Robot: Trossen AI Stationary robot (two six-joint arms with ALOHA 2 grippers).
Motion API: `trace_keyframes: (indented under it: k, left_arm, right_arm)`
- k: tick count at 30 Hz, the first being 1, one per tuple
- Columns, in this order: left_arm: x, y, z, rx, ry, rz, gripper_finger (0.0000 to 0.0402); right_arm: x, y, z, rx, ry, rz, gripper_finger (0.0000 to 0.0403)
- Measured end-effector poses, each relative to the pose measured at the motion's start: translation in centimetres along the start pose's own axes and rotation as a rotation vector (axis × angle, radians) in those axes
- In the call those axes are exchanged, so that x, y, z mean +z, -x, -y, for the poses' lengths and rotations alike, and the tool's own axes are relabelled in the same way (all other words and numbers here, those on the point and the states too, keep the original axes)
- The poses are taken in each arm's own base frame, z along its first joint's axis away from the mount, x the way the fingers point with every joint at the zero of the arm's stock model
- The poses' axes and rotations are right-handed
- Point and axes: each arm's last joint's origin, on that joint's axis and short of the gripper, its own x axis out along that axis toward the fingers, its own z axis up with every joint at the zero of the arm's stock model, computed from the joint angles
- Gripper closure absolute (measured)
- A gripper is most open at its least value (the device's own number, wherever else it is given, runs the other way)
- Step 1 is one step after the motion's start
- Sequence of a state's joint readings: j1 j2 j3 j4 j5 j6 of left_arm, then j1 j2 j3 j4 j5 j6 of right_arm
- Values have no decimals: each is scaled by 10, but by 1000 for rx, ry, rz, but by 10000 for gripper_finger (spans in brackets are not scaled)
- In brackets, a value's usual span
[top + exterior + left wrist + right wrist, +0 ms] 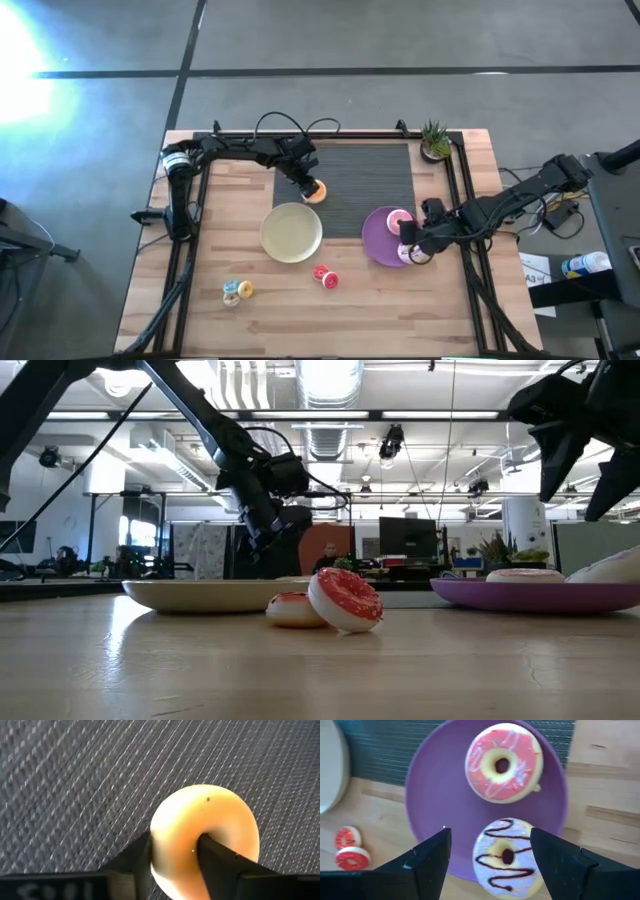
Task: Pick & Place donuts
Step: Put the big light blue donut on the purple plate
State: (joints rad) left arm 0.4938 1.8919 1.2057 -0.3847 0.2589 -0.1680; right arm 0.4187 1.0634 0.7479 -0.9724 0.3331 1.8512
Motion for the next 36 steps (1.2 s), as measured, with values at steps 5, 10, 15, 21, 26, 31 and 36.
trace_keyframes:
  k: [5, 10, 15, 21, 26, 31, 36]
  left_arm:
    - [3, 0, 0, -9, -10, 29, 372]
    - [7, 4, 4, -83, -10, 40, 397]
    - [29, 26, 23, -498, -18, 83, 400]
    - [57, 54, 43, -942, -44, 56, 400]
    - [65, 63, 47, -977, 1, 31, 401]
    - [62, 60, 49, -999, 78, -33, 401]
    - [60, 59, 51, -1034, 118, -90, 401]
  right_arm:
    - [1, 0, -5, 64, -3, 54, 140]
    - [2, 1, -14, 165, 19, 140, 141]
    - [9, 5, -35, 339, 173, 285, 147]
    - [18, 20, -70, 494, 785, 585, 154]
    - [38, 34, -83, 420, 966, 721, 154]
    - [57, 52, -92, 400, 918, 690, 155]
    - [70, 67, -103, 338, 828, 629, 165]
